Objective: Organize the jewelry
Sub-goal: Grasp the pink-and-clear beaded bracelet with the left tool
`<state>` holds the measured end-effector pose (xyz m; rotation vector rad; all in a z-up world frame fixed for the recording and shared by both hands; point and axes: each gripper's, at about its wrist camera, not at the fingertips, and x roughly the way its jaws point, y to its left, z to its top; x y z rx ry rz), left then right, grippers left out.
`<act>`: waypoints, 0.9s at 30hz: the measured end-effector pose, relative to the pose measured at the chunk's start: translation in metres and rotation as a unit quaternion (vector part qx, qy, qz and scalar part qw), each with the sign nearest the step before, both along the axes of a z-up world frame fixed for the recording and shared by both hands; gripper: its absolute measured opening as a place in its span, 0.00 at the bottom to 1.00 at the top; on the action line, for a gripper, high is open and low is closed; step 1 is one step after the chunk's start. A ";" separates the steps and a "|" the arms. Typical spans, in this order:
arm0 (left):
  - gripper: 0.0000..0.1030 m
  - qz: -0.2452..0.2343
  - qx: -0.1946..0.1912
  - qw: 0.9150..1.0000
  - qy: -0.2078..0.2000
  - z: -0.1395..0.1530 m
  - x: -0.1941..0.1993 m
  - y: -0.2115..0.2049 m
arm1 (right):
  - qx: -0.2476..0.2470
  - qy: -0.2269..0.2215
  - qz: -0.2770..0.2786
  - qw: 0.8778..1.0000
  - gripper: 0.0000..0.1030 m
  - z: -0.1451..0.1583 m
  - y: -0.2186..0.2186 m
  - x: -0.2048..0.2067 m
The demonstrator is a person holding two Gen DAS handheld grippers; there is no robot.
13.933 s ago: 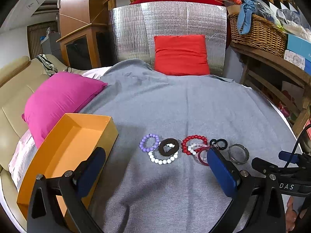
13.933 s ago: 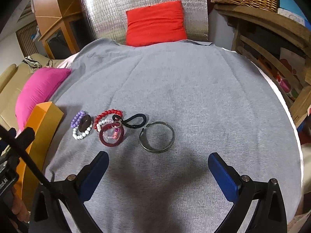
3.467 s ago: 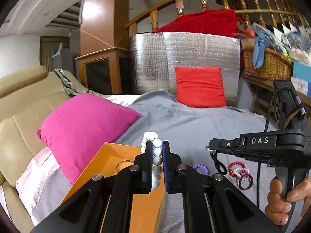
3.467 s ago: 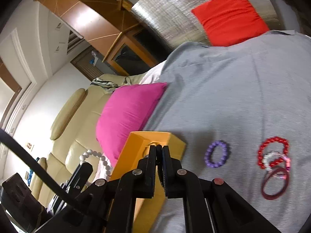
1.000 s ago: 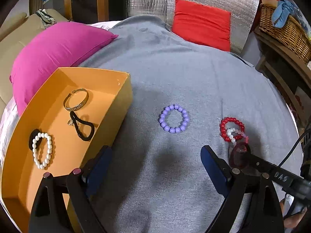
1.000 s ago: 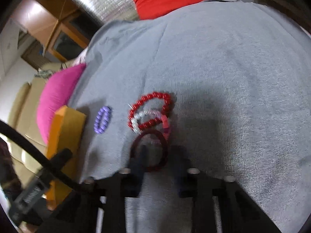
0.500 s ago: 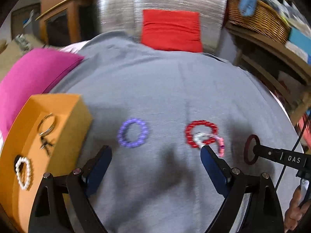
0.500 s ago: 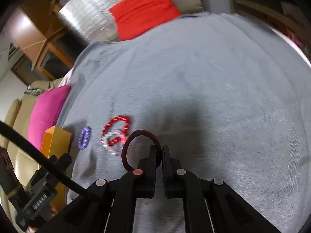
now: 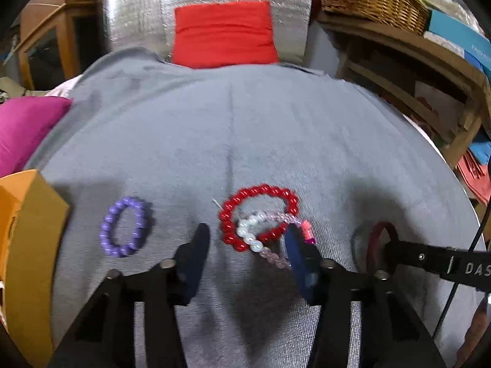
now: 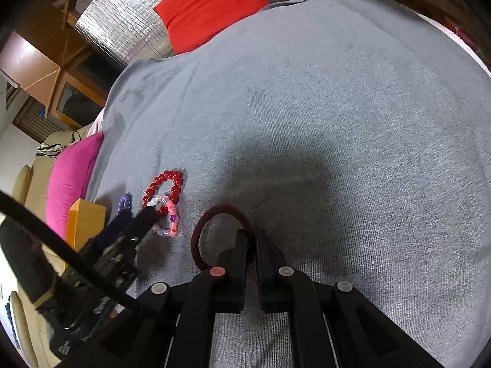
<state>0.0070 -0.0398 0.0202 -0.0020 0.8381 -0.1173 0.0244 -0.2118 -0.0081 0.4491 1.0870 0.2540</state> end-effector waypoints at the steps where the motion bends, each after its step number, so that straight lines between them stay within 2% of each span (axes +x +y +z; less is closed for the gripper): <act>1: 0.40 -0.006 0.001 1.000 0.001 -0.002 0.000 -0.002 | 0.001 0.001 0.000 1.000 0.06 0.000 -0.001 0.000; 4: 0.26 -0.020 0.016 1.000 0.001 -0.004 -0.001 -0.007 | 0.002 0.004 -0.002 1.000 0.06 -0.001 -0.001 0.001; 5: 0.19 -0.024 0.017 1.000 -0.003 -0.003 -0.002 -0.006 | 0.001 0.004 -0.001 1.000 0.06 -0.001 -0.001 0.001; 8: 0.09 -0.038 0.011 0.999 -0.016 0.002 -0.010 -0.003 | 0.001 0.005 -0.002 1.000 0.06 -0.002 0.000 0.003; 16: 0.08 -0.068 0.017 0.997 -0.029 0.020 -0.037 0.007 | 0.007 0.004 -0.006 1.000 0.06 0.000 0.003 0.002; 23: 0.08 -0.058 0.022 0.998 -0.010 0.018 -0.042 0.029 | 0.007 -0.003 0.001 1.000 0.06 0.001 0.018 0.000; 27: 0.08 -0.046 0.024 0.998 0.022 0.005 -0.037 0.041 | -0.010 -0.001 0.008 1.000 0.07 -0.002 0.031 -0.001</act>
